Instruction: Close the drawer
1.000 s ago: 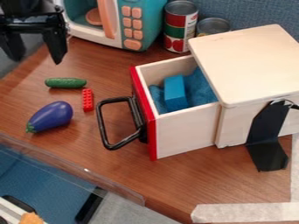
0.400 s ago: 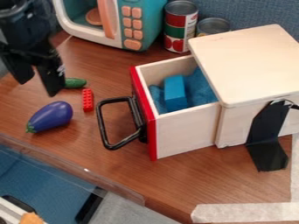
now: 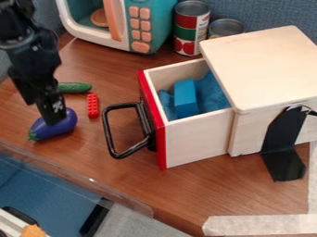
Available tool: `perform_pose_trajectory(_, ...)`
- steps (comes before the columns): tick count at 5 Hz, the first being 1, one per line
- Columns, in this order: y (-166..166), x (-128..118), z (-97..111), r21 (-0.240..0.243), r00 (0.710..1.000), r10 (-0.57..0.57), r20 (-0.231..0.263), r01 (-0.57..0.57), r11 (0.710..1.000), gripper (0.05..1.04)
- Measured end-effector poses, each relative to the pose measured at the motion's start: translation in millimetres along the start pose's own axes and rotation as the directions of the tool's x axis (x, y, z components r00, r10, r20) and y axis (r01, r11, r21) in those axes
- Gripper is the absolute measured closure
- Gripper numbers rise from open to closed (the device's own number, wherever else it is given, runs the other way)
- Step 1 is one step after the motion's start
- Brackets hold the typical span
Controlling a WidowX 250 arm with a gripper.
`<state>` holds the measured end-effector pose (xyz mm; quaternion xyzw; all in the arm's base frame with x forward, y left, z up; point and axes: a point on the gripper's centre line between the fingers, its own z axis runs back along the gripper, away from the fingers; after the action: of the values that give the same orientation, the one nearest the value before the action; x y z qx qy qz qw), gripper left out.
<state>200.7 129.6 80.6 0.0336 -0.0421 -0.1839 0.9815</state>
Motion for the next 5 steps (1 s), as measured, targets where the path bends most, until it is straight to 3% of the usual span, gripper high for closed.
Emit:
perform_pose_trajectory(2, -14.8, -1.7, -24.0, -0.013, 0.981, -0.192, 0.014, 0.192, 0.981, 0.082)
perform_pose_trajectory(5, -34.0, 8.7, -41.5, -0.053, 0.942, -0.331, 0.056, 0.334, 0.941, 0.082)
